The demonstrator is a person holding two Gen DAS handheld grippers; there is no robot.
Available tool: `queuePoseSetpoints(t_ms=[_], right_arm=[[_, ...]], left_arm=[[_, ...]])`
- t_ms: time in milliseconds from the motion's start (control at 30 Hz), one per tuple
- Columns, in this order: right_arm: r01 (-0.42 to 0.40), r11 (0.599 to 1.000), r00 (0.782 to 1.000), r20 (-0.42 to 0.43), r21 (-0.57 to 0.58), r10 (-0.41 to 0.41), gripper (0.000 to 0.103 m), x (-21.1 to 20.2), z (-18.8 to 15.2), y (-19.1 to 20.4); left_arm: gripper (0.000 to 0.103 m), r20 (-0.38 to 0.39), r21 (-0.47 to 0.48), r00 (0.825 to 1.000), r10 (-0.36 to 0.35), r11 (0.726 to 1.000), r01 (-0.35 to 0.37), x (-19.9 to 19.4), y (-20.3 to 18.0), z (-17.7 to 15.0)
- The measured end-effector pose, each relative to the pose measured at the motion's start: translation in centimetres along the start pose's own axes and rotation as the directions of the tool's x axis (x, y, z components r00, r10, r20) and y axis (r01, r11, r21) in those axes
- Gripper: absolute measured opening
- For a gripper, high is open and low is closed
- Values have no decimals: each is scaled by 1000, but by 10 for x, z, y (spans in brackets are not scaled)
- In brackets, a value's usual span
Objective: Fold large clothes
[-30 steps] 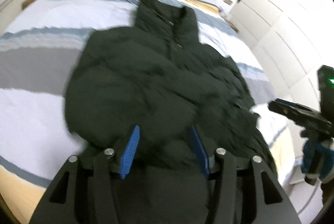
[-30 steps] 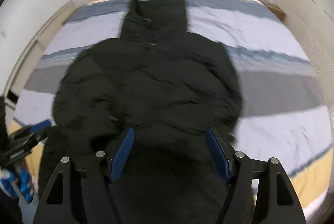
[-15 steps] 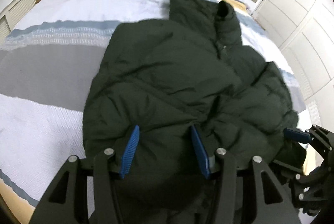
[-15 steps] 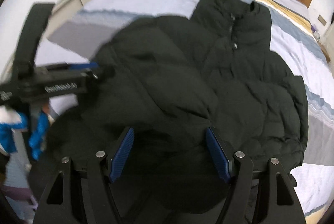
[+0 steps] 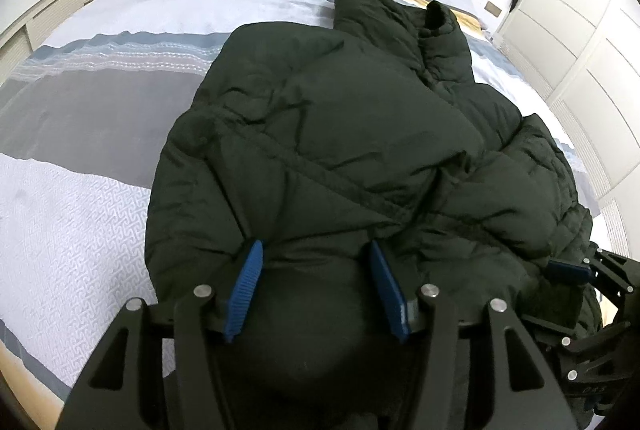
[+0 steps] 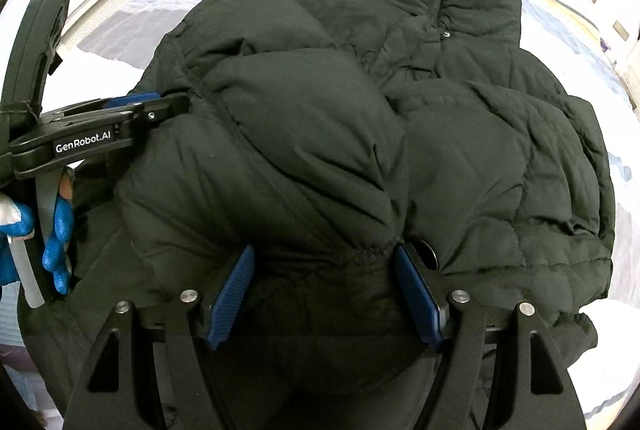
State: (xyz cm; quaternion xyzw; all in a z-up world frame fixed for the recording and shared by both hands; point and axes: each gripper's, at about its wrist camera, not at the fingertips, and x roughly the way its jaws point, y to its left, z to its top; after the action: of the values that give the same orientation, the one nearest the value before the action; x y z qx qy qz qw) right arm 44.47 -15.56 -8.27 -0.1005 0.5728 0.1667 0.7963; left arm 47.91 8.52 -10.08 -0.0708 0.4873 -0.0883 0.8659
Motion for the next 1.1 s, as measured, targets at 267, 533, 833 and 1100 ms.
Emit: queuePoseSetpoints(t_ms=[267,533,833,1100], right_arm=[[32,999,999,8,17,-32,72,2,-5,7],[62,998,998,16,31,-62,79,7,-9,13],[49,999,999,12,16,-49,94,15,-10,18],[51,999,999,17,-11,-51,94,13,-15,22]], left_arm=[[62,13,3,1000,13,1000,-13,-2,1,-10],[72,8,3,1000,6,1000,-6,-3,7,-17],[86,-11,-30,1000,13,999,-13,-1,15,-20],[95,-21,-48,999,42,998,-43,3,17,-23]])
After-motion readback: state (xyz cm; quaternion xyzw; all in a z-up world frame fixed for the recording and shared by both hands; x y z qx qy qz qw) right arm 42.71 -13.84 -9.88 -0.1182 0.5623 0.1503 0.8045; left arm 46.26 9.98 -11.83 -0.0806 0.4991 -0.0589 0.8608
